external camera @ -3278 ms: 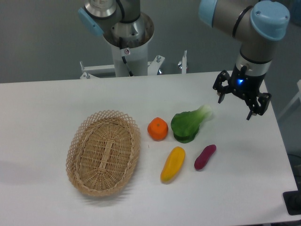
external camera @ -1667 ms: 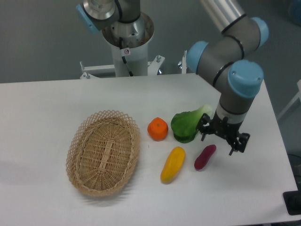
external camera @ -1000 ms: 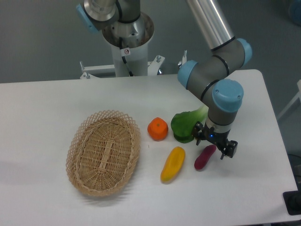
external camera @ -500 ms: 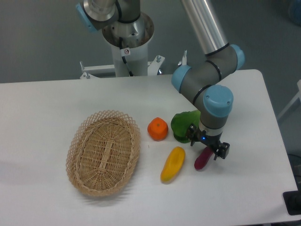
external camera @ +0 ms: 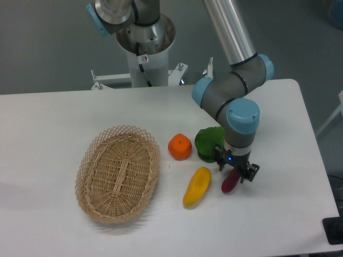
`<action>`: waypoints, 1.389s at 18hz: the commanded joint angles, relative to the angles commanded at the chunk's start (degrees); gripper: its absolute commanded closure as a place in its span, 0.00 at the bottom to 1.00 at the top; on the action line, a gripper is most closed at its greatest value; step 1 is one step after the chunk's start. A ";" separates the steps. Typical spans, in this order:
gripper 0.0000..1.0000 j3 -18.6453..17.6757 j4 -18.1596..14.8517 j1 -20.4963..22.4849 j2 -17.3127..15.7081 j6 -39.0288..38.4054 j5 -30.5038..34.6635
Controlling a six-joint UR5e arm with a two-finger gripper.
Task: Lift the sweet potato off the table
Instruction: 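Lift the grasped sweet potato up off the table, then carry the held sweet potato up toward the bok choy and orange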
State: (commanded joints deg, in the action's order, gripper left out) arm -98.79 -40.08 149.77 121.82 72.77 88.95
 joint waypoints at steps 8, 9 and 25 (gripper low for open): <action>0.68 0.53 0.00 0.00 -0.35 0.70 0.00; 0.68 0.70 0.00 0.09 -0.53 0.79 -0.09; 0.67 6.59 -4.47 -2.90 -13.52 -10.97 -11.33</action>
State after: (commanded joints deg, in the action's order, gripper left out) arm -92.20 -44.55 146.87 108.30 61.81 77.62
